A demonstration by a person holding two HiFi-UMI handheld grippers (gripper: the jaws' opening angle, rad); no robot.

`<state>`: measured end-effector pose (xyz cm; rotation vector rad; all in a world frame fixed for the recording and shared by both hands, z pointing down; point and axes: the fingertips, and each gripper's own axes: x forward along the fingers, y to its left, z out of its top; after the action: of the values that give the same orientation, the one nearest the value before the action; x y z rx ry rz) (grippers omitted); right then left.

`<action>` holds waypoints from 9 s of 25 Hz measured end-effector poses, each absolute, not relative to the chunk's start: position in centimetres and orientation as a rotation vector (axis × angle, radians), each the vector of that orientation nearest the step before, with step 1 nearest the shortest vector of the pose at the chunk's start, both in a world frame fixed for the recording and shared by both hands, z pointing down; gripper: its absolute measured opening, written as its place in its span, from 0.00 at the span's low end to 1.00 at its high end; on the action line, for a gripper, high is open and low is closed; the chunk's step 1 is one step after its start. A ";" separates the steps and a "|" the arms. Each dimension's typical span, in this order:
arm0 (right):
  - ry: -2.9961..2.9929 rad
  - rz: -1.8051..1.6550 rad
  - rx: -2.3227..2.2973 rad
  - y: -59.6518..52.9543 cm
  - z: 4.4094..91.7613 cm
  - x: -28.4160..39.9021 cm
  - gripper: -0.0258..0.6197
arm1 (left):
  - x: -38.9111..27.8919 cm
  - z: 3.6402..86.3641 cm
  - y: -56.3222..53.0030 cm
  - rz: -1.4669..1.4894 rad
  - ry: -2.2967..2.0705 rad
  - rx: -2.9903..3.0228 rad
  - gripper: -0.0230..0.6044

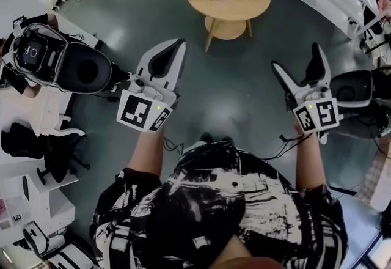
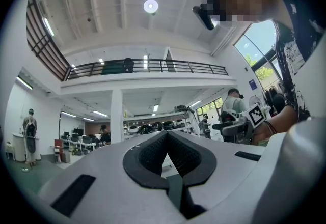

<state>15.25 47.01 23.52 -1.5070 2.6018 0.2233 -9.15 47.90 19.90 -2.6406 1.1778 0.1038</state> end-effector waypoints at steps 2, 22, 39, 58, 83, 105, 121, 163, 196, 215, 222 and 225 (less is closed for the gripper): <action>2.616 0.218 -1.500 46.7 23.8 16.2 0.91 | -8.1 20.3 47.6 0.092 1.187 -2.646 0.03; 2.596 0.270 -1.604 26.5 23.0 12.7 0.90 | -13.7 22.5 24.3 0.148 1.159 -2.680 0.03; 2.548 0.304 -1.676 6.8 21.0 10.7 0.90 | -15.4 21.5 3.2 0.139 1.081 -2.710 0.03; 2.681 0.220 -1.434 -15.2 23.4 16.6 0.90 | -7.3 20.0 -16.6 0.069 1.231 -2.606 0.03; 2.852 -0.214 -1.438 -26.3 37.9 12.4 0.90 | -9.5 24.0 -26.8 -0.003 1.229 -2.705 0.03; 2.678 -1.220 -1.287 -25.9 64.2 9.3 0.85 | -8.2 29.0 -29.3 -0.181 1.162 -2.798 0.03; 2.244 -1.686 -1.030 -25.8 71.4 9.0 0.41 | -7.5 30.6 -30.6 -0.266 1.156 -2.805 0.03; 2.360 -1.438 -0.827 -26.8 58.9 10.0 0.04 | -8.4 27.8 -29.8 -0.128 1.164 -2.759 0.03; 2.696 0.263 -1.541 -27.8 20.7 9.5 0.04 | -10.8 21.7 -27.2 0.056 1.209 -2.709 0.03; 2.720 0.274 -1.479 -27.1 21.1 8.9 0.04 | -9.3 21.0 -27.1 0.027 1.215 -2.698 0.03; 2.721 0.276 -1.480 -27.6 21.6 8.8 0.04 | -9.2 21.5 -27.7 0.025 1.215 -2.701 0.03; 2.723 0.270 -1.477 -27.7 21.7 8.6 0.04 | -9.4 21.6 -27.8 0.026 1.214 -2.704 0.03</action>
<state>8.55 -27.73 21.74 -1.4769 2.7228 0.2704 -9.38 -27.81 21.61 -2.7037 1.2139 0.0260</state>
